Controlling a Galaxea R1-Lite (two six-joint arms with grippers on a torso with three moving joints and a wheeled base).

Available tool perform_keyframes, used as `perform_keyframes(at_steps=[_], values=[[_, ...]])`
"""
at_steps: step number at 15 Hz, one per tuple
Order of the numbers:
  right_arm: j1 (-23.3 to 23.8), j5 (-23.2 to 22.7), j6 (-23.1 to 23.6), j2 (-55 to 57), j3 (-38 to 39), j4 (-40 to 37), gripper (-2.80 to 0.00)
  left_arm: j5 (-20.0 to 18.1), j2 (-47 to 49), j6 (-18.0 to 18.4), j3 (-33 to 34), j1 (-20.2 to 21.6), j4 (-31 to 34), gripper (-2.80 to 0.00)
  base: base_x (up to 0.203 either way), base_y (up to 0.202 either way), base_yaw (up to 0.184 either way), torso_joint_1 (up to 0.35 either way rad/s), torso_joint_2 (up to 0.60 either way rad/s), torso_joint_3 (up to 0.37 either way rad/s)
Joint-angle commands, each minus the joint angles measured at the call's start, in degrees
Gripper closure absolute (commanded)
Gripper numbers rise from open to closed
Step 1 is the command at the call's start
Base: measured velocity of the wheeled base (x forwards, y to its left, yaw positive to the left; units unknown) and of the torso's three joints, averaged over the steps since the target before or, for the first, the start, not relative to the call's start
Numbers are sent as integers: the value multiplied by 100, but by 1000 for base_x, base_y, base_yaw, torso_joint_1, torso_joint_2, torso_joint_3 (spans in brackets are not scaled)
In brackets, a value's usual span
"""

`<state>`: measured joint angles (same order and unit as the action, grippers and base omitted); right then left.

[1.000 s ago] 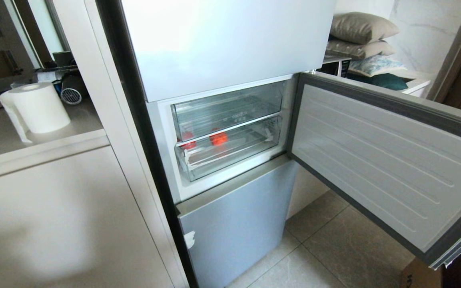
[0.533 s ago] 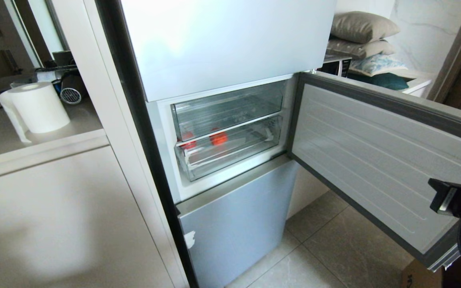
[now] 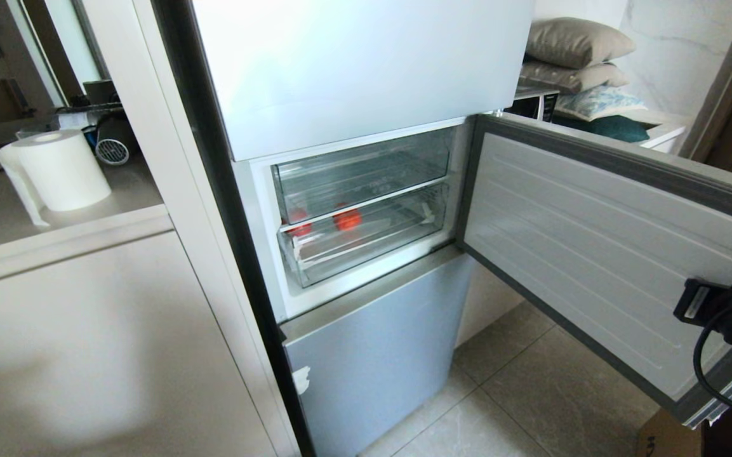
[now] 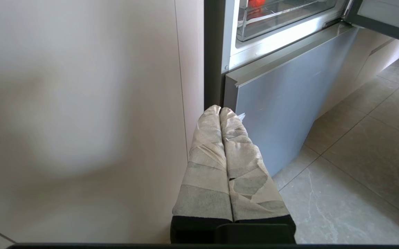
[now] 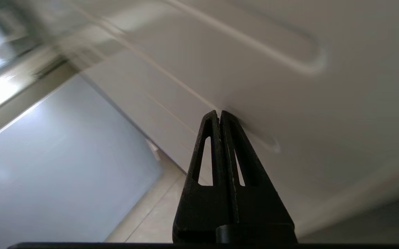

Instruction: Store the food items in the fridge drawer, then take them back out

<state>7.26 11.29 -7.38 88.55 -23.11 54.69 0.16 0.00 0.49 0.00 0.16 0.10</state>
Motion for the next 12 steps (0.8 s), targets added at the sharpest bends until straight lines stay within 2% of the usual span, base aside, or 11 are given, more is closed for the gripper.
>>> perform_keyframes(at_steps=[1, 6, 9, 12], values=[[109, 5, -10, 57, -18, 24, 0, 2, 18, 4, 0, 2, -1, 0, 0, 0, 0, 0, 0, 0], [196, -75, -27, 57, -62, 33, 0, 2, 9, -5, 0, 2, -1, 0, 0, 0, 0, 0, 0, 0], [179, -582, -23, 53, 22, 103, 0, 4, 16, 4, 0, 2, -1, 0, 0, 0, 0, 0, 0, 0], [-83, -718, -14, -226, 948, 530, 0, 2, 9, 4, 0, 2, -1, 0, 0, 0, 0, 0, 0, 0]])
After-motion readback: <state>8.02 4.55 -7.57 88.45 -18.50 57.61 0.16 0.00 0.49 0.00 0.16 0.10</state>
